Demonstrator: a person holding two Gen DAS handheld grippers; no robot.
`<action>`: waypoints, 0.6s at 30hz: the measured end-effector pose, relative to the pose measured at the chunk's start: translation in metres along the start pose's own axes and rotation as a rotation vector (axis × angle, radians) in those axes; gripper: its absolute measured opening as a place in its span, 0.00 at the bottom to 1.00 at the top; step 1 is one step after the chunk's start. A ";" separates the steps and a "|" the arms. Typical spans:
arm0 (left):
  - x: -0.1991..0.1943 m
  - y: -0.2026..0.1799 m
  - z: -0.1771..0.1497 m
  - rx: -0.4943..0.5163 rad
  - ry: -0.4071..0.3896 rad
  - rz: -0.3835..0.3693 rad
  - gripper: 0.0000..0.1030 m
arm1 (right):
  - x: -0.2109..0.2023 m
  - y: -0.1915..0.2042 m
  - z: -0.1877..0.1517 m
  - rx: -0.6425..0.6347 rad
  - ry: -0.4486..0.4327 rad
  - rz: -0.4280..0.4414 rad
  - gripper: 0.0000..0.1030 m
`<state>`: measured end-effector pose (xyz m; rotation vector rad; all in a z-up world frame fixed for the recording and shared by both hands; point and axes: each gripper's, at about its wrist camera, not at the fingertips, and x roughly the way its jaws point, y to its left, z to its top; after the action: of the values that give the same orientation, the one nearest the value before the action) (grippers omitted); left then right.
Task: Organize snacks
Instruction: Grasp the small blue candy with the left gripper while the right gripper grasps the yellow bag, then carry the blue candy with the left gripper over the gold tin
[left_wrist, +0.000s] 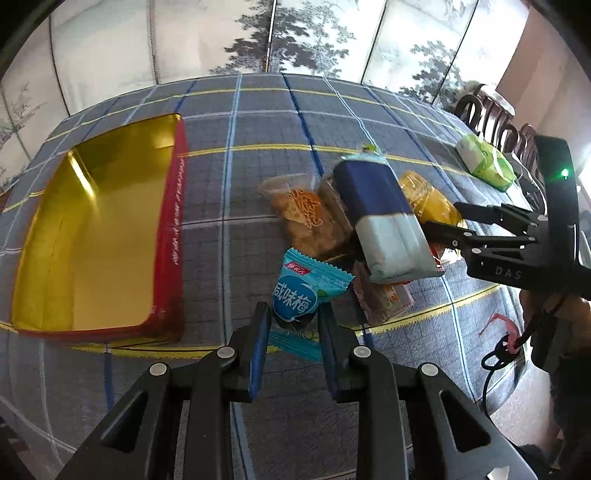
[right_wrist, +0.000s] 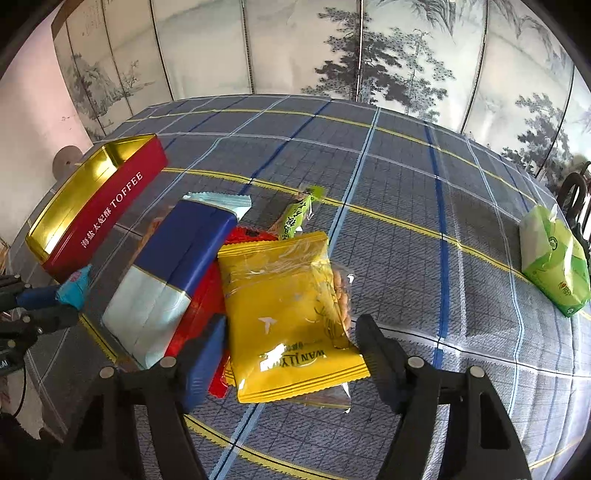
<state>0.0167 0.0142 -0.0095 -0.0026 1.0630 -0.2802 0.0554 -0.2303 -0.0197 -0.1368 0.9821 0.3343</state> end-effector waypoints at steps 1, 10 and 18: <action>-0.002 0.001 0.001 -0.002 -0.003 0.002 0.23 | -0.001 0.000 0.000 0.004 0.000 0.002 0.64; -0.022 0.010 0.007 -0.013 -0.052 0.018 0.23 | -0.002 0.001 -0.004 0.065 -0.006 -0.001 0.57; -0.037 0.045 0.020 -0.064 -0.093 0.096 0.23 | -0.003 0.002 -0.005 0.133 -0.016 -0.036 0.55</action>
<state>0.0274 0.0635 0.0258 -0.0220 0.9763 -0.1574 0.0489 -0.2302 -0.0199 -0.0307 0.9819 0.2355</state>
